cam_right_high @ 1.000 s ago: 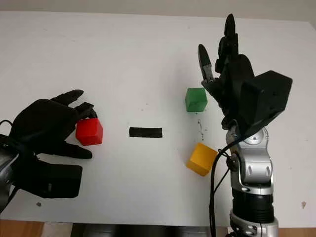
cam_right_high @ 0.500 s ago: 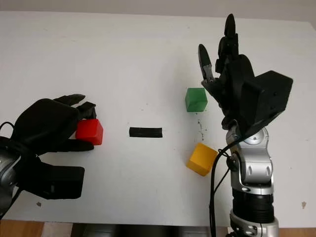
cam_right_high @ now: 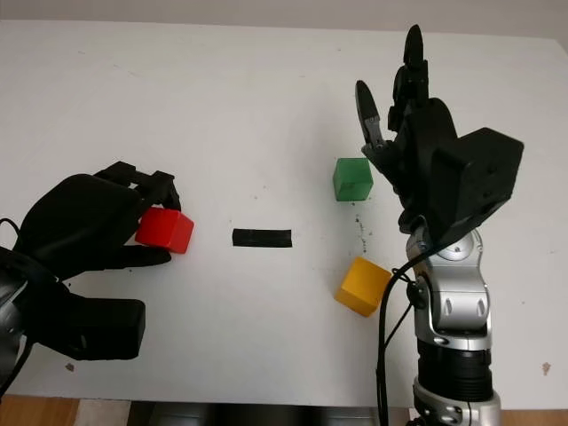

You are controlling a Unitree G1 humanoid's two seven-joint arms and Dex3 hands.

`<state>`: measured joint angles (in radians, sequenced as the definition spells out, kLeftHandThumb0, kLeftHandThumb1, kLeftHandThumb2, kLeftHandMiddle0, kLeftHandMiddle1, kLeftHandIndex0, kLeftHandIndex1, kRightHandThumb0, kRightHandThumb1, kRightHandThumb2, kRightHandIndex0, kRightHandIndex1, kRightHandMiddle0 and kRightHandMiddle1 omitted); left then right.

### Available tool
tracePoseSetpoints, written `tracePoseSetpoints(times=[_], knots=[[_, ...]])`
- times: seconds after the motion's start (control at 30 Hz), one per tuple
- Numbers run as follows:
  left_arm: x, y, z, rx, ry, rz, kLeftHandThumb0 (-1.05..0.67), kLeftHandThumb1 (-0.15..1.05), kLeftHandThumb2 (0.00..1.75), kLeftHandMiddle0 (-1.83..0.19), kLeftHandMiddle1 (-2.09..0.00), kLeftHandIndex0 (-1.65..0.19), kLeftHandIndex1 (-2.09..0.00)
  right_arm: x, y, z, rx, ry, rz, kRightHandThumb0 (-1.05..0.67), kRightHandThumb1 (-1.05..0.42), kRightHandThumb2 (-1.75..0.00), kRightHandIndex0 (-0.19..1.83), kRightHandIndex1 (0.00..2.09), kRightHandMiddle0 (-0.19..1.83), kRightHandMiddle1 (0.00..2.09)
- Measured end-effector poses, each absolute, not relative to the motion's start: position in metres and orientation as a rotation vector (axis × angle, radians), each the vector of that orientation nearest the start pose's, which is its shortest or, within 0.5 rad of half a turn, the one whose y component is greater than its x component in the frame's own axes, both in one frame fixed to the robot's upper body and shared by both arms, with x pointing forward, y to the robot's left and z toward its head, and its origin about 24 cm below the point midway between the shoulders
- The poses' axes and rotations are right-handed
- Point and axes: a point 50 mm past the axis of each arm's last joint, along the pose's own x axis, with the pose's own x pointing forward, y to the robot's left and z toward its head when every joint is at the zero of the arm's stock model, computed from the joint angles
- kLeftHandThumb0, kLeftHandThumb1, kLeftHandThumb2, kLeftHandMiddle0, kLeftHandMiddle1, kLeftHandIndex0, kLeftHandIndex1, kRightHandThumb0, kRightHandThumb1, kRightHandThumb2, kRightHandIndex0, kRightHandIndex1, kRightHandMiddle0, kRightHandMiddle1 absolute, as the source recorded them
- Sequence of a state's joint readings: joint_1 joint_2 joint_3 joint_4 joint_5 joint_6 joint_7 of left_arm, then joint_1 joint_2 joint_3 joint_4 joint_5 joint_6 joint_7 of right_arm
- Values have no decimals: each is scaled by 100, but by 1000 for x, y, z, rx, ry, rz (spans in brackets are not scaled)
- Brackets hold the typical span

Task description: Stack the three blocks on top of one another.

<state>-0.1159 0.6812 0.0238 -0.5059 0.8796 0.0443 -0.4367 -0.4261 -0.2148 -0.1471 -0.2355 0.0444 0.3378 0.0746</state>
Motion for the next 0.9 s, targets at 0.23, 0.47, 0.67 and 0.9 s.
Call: tracePoseSetpoints(times=[0.23,0.47,0.67,0.9], knots=[[257,192,209,1520,-410,-267,-44,105,21,-17,-62,-19,-135,305,-183,189,-145,-326,17,-63,-105,-44,-19,0,-19,0],[279,174,227,1505,-487,-398,-44,105,22,-16,-71,-20,-151,305,-182,188,-162,-320,1,-63,-105,-43,-19,0,-19,1],[295,153,232,1493,-537,-520,-46,105,19,-17,-86,-29,-141,305,-181,187,-161,-317,-2,-63,-105,-42,-19,0,-19,0],[309,133,232,1580,-527,-581,-46,105,15,-10,-98,-34,-148,306,-180,184,-169,-306,-10,-64,-105,-41,-19,0,-18,2]])
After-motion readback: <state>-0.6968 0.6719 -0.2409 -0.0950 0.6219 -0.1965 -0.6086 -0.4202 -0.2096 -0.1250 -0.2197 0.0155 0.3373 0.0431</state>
